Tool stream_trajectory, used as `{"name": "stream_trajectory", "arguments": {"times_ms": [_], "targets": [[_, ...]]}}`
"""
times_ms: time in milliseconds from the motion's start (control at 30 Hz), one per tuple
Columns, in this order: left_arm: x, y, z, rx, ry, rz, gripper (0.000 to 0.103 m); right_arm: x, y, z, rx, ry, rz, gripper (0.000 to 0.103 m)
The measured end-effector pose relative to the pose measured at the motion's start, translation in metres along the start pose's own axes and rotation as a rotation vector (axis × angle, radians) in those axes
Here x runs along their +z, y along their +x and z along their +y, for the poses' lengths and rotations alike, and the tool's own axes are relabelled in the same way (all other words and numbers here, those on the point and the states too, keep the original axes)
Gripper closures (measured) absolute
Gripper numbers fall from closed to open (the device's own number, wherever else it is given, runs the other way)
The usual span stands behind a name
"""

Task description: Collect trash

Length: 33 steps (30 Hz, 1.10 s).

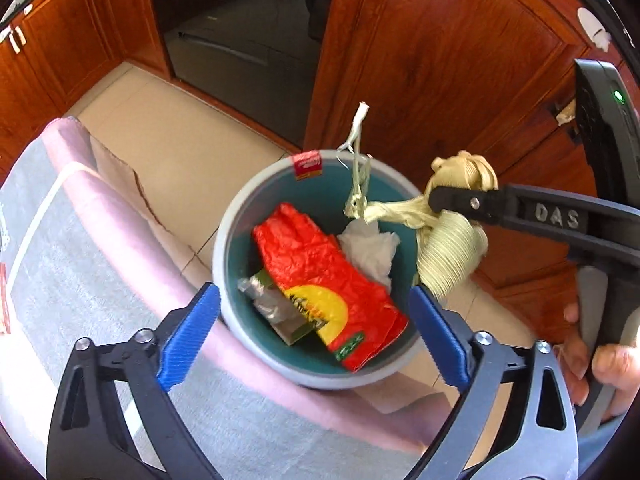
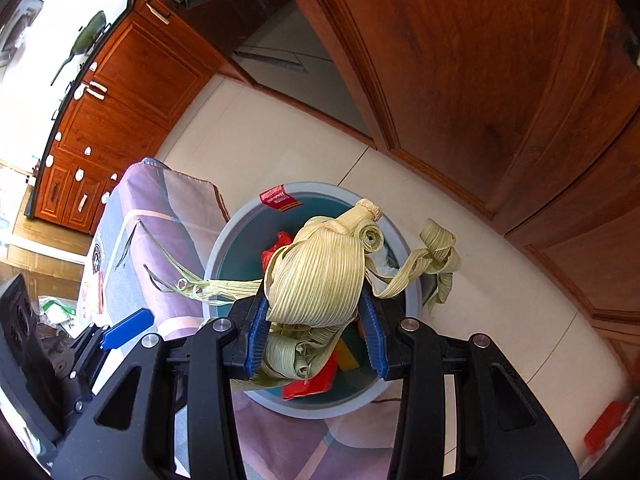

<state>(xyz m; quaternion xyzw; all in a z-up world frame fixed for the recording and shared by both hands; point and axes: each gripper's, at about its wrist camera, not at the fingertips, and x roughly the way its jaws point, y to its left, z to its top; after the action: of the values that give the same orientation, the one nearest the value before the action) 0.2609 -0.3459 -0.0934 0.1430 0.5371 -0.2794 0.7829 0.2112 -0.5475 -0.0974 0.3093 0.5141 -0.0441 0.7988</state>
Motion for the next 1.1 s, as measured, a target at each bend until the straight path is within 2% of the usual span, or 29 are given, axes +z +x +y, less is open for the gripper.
{"name": "stream_trajectory", "arguments": {"times_ms": [167,267,333,400,500,567,633,933,1100], "targets": [[-0.007,-0.006,0.017,-0.002,-0.017,0.006,0.005,0.001,0.009,0.008,-0.001,-0.024,0.024,0.064],[-0.016,-0.014,0.020,-0.006,-0.039,0.001,0.004,0.001,0.011,0.015,-0.002,-0.041,0.026,0.056],[-0.020,-0.018,0.022,-0.007,-0.051,-0.003,0.004,0.000,0.011,0.019,0.004,-0.049,0.023,0.040],[-0.023,-0.019,0.025,-0.008,-0.060,0.000,0.004,-0.002,0.010,0.023,0.008,-0.056,0.021,0.033],[-0.025,-0.021,0.027,-0.012,-0.073,0.000,0.004,-0.004,0.007,0.027,0.007,-0.056,0.024,0.026],[-0.030,-0.025,0.029,-0.009,-0.073,-0.001,0.004,-0.006,0.005,0.028,0.003,-0.049,0.029,0.026],[-0.033,-0.027,0.028,-0.010,-0.072,-0.003,0.004,-0.008,0.003,0.030,-0.020,-0.052,0.035,0.019],[-0.048,-0.048,0.026,-0.001,-0.076,-0.023,0.004,-0.030,-0.013,0.037,-0.066,-0.074,0.049,0.015],[-0.060,-0.065,0.020,0.051,-0.069,-0.047,0.004,-0.048,-0.030,0.046,-0.089,-0.116,0.032,0.010]]}}
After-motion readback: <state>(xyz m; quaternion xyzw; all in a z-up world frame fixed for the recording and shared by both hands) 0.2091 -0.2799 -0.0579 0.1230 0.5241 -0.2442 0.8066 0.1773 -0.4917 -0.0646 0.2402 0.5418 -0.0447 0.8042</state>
